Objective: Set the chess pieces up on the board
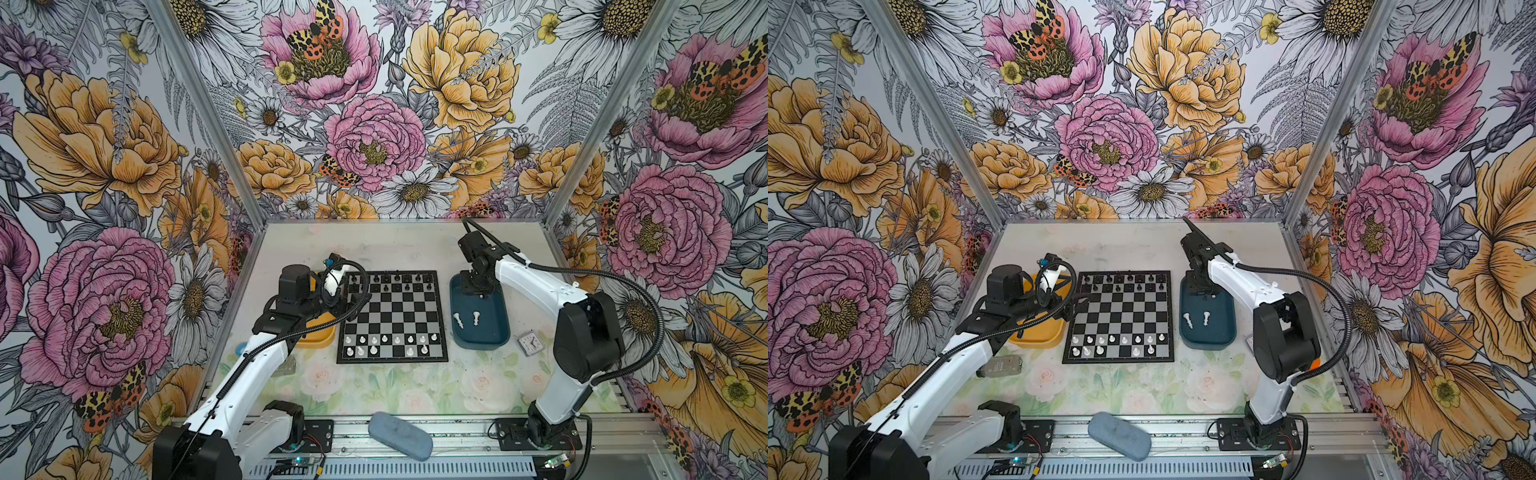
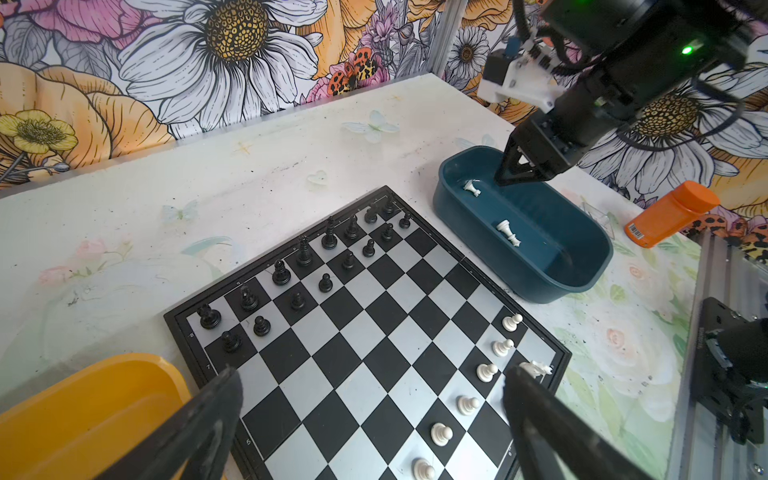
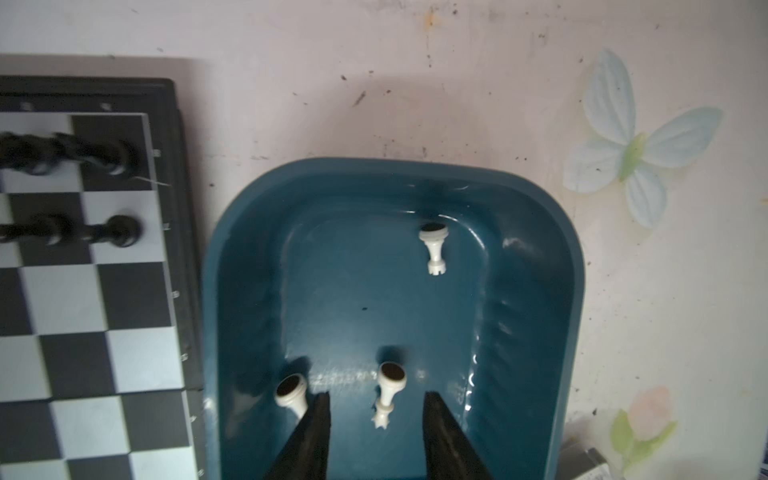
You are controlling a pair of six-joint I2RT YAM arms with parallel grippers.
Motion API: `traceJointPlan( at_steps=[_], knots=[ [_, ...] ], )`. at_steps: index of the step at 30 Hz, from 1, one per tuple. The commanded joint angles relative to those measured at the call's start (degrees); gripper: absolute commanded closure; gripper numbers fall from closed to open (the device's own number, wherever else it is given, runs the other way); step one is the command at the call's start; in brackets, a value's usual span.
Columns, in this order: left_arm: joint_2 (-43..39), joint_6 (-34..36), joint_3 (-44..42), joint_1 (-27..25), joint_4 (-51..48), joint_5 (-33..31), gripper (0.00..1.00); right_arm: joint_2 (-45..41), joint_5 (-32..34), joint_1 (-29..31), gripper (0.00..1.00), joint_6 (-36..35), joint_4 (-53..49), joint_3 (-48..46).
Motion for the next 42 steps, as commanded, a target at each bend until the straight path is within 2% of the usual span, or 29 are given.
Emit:
traceJointPlan(
  at_steps=[1,7,19,35,42],
  knots=[
    [1.0,-0.7,1.9,-0.3,1.3,2.0,0.01,2.8,3.9,-2.0,0.61,-4.5,-0.2,2.8],
    [2.8,-0.8,2.6,-0.3,1.6,2.5,0.02,6.9,5.0,-4.8,0.59,-7.1,1.0,4.9],
    [3.8,-1.0,2.9,-0.4,1.8,2.6,0.02,12.3,-0.8,-6.7,0.58,-11.2,2.6,6.5],
    [3.8,-1.1,2.8,-0.4,1.7,2.3,0.02,16.3,-3.4,-8.5,0.58,-14.3,3.9,8.2],
    [3.8,-1.0,2.8,-0.3,1.7,2.1,0.02,17.3,-4.6,-8.9,0.61,-14.7,4.2,8.7]
  ],
)
